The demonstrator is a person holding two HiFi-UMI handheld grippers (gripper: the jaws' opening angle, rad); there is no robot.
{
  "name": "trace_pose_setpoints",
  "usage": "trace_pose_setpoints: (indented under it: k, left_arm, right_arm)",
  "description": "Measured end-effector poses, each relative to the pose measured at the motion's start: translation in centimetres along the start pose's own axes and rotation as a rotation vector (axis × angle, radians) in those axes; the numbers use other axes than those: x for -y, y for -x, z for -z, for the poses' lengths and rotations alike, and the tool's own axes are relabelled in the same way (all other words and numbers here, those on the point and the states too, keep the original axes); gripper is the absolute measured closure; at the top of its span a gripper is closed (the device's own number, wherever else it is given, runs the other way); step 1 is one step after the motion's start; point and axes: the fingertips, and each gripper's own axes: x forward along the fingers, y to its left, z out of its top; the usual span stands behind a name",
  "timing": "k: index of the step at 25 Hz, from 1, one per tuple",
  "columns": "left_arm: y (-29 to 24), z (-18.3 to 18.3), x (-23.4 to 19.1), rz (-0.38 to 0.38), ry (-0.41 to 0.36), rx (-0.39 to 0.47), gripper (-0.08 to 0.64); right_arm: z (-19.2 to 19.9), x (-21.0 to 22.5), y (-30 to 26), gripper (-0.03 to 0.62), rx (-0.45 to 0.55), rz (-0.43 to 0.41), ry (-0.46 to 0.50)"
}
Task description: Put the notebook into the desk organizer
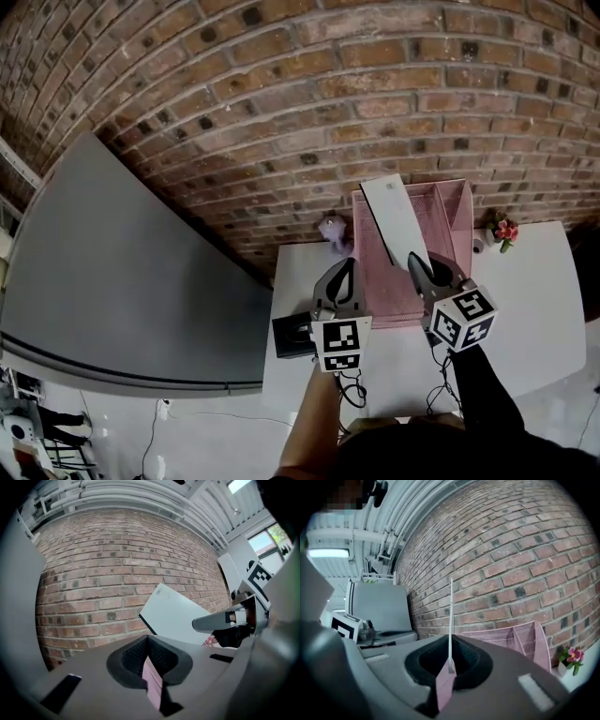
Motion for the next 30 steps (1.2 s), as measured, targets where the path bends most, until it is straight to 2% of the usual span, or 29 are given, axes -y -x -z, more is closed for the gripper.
trace_pose_setpoints:
  k: [6, 10, 12, 15, 21, 30]
  left_arm:
    - [-0.8, 0.7, -1.6, 0.019, 0.019, -0.002, 0.554]
    - [-0.8, 0.9, -2.2, 0.027, 0.017, -0.003, 0.554]
    - [-0.7, 1.2, -2.6, 0.026, 0.009, -0.010, 0.554]
    - [-0.6, 1.6, -3.2, 0.024, 0.009, -0.018, 0.554]
    - [-0.7, 1.7, -3.4, 0.037, 0.015, -0.014, 0.554]
    - [-0.5, 2.5, -3.3, 0.049, 0.005, -0.030, 0.554]
  right_arm:
    - [1.0, -1.5, -1.9, 0.583, -0.009, -0.066, -0.300]
    - [3.1, -0.8, -2.9, 0.583, -0.089, -0.023, -0.422]
    - [3.5, -0.1, -3.0, 0.583, -0.114, 0.034, -0.405]
    - [4.0, 0.9, -3.3, 0.579, -0.173, 0.115, -0.307]
    - [5.1, 2.0, -3.6, 0.559, -0.264, 0.185, -0.200]
    - [6.5, 3.5, -3.6, 0.529, -0.388, 0.246, -0.199]
